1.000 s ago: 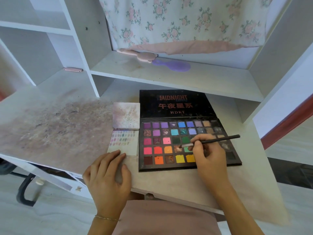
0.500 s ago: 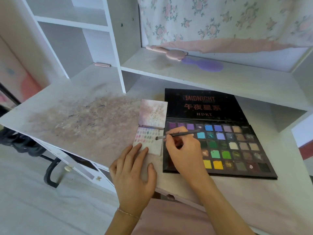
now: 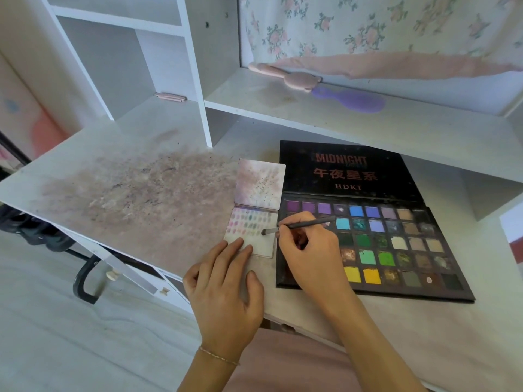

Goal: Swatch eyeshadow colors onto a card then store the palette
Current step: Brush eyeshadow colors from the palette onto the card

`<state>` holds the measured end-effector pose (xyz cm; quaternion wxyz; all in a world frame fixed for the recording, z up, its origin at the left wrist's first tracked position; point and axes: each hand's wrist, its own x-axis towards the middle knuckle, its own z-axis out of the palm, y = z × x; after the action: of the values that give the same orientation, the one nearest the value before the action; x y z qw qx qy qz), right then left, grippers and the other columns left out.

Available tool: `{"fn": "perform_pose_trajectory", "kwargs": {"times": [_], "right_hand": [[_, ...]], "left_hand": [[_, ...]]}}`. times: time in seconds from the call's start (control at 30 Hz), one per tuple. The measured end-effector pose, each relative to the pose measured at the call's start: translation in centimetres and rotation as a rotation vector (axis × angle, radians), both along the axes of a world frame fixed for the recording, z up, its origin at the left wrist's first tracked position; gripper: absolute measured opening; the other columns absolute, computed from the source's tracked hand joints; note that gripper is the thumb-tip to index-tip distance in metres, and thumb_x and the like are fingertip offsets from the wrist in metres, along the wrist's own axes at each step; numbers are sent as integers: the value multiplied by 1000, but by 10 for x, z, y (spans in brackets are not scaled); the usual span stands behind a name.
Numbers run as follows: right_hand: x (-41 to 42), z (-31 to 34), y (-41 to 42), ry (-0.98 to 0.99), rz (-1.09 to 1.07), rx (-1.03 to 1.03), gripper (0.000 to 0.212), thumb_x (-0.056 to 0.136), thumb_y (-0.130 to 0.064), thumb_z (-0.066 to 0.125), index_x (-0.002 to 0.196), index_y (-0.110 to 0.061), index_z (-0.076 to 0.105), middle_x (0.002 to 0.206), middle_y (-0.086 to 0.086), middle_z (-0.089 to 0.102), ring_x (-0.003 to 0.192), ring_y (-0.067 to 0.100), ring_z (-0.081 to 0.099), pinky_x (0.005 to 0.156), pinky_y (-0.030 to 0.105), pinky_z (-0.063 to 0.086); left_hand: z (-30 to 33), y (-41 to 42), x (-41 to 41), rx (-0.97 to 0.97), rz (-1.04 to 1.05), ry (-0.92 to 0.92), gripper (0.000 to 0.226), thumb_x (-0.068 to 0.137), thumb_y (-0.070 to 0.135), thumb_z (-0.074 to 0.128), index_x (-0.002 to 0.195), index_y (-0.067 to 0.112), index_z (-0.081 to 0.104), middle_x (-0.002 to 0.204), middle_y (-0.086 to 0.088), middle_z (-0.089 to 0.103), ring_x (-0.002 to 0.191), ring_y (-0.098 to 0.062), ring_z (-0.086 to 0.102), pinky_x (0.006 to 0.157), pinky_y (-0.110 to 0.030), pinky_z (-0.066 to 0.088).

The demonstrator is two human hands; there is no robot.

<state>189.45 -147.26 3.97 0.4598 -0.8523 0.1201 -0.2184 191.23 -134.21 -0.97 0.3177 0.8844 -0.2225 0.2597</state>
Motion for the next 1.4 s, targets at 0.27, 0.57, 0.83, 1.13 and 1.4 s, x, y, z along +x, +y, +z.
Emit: {"fn": "perform_pose_trajectory", "kwargs": {"times": [0.27,0.57,0.83,1.13,1.4], "right_hand": [[1,0,0,5,1,-5,16,87,-12,55,80,-25,50,59,-9,51,62,-1,50,54,7,38],[1,0,0,16,16,-8,20,88,-12,53,80,-30,48,65,-6,54,65,1,49,57,7,39],[1,-1,0,38,9,-2,20,88,-14,53,80,-31,48,66,-8,55,64,3,50,59,10,41],[0,1,-1,47,21,4,19,88,-13,53,79,-29,49,66,-8,54,64,-1,49,58,9,40],[-8,8,-4,-250,-140,187,23,87,-9,51,83,-32,57,80,-23,61,68,-3,56,58,8,44]], "left_hand": [[1,0,-1,-8,2,-6,35,79,26,45,100,14,70,110,0,67,110,-15,55,89,-34,31],[1,0,-1,-2,9,27,35,79,29,46,99,15,70,110,1,67,112,-13,50,89,-35,32],[4,2,-2,24,13,57,35,77,33,47,99,17,69,111,3,66,113,-12,48,90,-35,31],[6,2,-3,30,10,80,35,77,34,47,99,18,69,111,4,66,112,-14,52,91,-35,31],[11,2,-4,37,-10,118,35,77,34,47,99,18,69,111,4,66,111,-15,54,91,-34,31]]}}
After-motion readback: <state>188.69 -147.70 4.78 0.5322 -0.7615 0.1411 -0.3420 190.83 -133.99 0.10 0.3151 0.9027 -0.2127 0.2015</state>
